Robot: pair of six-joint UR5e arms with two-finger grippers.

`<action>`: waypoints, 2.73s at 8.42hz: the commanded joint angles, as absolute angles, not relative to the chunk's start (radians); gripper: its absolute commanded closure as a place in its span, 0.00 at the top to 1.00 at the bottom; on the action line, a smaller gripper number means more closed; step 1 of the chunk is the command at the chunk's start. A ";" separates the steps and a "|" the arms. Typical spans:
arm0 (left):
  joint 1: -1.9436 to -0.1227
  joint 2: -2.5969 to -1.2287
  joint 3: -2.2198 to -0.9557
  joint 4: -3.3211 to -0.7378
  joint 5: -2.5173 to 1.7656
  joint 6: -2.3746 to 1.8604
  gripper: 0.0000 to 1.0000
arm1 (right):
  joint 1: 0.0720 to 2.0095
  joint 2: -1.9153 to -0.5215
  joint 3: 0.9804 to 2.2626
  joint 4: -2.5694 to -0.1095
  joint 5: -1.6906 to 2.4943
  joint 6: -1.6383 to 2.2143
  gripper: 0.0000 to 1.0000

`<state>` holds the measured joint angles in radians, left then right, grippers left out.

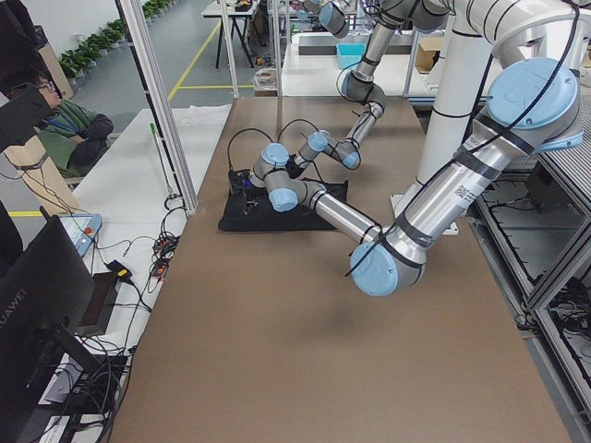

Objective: Fold clothes

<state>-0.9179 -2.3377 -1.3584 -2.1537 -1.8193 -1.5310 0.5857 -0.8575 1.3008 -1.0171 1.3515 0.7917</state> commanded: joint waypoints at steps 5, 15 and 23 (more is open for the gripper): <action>-0.917 -2.338 -1.359 -2.157 -1.819 -1.531 1.00 | 0.586 -0.856 1.301 -1.017 1.351 0.805 0.00; -0.917 -2.338 -1.356 -2.157 -1.819 -1.529 1.00 | 0.750 -1.057 1.387 -0.824 1.639 0.745 0.00; -0.919 -2.347 -1.328 -2.164 -1.819 -1.517 1.00 | 0.775 -1.054 1.405 -0.805 1.669 0.829 0.94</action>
